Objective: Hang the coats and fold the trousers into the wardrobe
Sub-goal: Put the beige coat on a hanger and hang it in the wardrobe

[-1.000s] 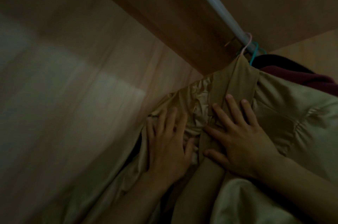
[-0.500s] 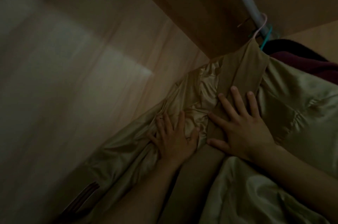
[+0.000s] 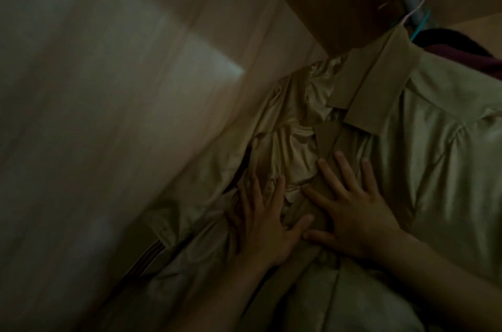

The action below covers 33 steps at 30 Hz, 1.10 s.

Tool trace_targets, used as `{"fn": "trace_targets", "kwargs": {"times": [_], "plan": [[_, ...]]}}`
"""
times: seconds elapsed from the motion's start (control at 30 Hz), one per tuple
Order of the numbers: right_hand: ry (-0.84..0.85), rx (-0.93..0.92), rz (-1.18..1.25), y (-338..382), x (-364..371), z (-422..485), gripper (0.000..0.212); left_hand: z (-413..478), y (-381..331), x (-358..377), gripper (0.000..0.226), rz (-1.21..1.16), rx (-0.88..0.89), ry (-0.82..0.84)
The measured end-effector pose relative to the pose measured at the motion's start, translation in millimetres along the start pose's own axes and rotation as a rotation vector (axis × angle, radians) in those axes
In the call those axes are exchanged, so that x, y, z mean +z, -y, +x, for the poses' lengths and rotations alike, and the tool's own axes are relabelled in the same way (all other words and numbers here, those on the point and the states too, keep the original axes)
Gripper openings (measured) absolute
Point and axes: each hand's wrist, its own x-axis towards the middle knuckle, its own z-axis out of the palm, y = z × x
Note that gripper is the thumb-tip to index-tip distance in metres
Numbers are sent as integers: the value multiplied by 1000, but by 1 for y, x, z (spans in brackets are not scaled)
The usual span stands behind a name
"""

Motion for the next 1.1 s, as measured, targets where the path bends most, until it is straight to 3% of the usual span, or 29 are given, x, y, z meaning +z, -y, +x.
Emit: {"fn": "trace_targets", "kwargs": {"times": [0.23,0.43,0.57,0.87,1.1], "plan": [[71,22,-8,10,4,-12,76,-2,4,27,89,-5,29,79],[87,-21,91,48,-8,-54,73,-79,11,11,77,29,-41,111],[91,-18,120,70,-17,-85,78,-120,17,1,71,-36,19,172],[275,28,174,129,-29,-144,76,-190,35,-14,70,226,-85,460],[275,71,239,158,-85,-170,76,-230,21,-55,71,215,-36,408]]}}
